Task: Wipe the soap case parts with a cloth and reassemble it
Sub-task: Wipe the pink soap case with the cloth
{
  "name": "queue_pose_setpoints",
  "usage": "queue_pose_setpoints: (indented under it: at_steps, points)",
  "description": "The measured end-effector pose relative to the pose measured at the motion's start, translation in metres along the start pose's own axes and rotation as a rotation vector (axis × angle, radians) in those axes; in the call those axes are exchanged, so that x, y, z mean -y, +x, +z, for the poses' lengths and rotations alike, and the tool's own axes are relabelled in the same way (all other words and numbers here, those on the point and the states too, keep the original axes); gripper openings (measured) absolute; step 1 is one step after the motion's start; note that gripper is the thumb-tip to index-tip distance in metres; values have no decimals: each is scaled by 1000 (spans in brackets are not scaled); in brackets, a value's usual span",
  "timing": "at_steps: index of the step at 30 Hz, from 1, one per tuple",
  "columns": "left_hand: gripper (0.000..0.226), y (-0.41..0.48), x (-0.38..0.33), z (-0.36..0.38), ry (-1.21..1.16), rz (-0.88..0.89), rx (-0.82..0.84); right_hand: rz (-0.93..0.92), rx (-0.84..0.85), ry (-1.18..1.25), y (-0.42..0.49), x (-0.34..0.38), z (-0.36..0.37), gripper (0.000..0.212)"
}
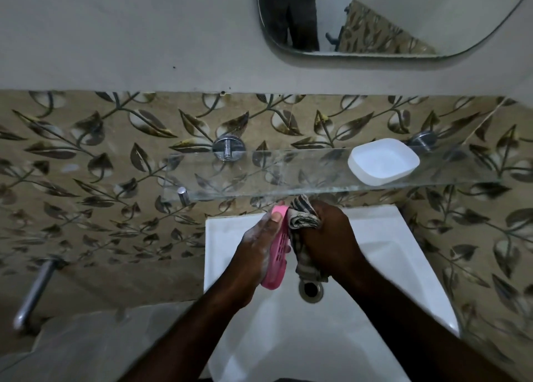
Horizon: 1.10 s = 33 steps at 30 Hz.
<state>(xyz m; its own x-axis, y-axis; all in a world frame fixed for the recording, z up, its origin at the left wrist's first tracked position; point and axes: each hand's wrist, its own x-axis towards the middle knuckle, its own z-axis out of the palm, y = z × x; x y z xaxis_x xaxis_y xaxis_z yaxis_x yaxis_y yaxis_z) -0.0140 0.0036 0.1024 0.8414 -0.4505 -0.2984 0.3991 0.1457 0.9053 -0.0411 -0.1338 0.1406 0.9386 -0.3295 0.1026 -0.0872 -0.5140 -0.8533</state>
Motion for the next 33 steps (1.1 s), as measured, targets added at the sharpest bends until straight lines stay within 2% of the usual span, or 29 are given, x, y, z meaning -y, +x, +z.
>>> queue_pose_setpoints:
  at_steps: [2, 5, 7, 9, 11, 14, 16, 18, 20, 22, 25, 29, 33]
  points:
    - [39, 2, -6, 1, -25, -28, 13, -125, -28, -44, -4, 7, 1, 24]
    - [38, 3, -9, -3, -89, -60, 31, -395, -1, -249, -10, 16, 2, 11]
    - [44, 4, -11, -2, -94, -70, 31, -505, 45, -329, -7, 13, -3, 26]
    - [54, 3, -11, -1, -72, -70, 20, -540, 70, -410, -1, 2, -6, 32]
    - [60, 3, -9, 0, -64, -55, 10, -451, 35, -422, 1, -12, -6, 31]
    - [61, 2, -8, -2, -29, -12, -21, -188, 0, -346, -5, -22, 4, 29]
    - [60, 1, -7, -5, -12, -8, -30, -62, 69, -146, -9, -22, 8, 13]
    - [63, 3, -7, -10, -47, -38, -33, 106, 207, 111, -11, -21, 4, 21]
    - [71, 4, -8, -13, -161, -108, -12, 208, 237, 297, -12, -23, -2, 20]
    - [74, 6, -9, -15, -297, -163, 36, 278, 149, 483, -12, -23, -8, 11]
    - [67, 7, -3, -15, -459, -197, 121, 407, 82, 761, -14, -15, -15, 13]
    - [68, 8, 7, -17, -605, -213, 217, 457, 87, 880, -21, -15, -20, 21]
    - [67, 6, 12, -17, -632, -228, 235, 489, 126, 927, -28, -17, -25, 26]
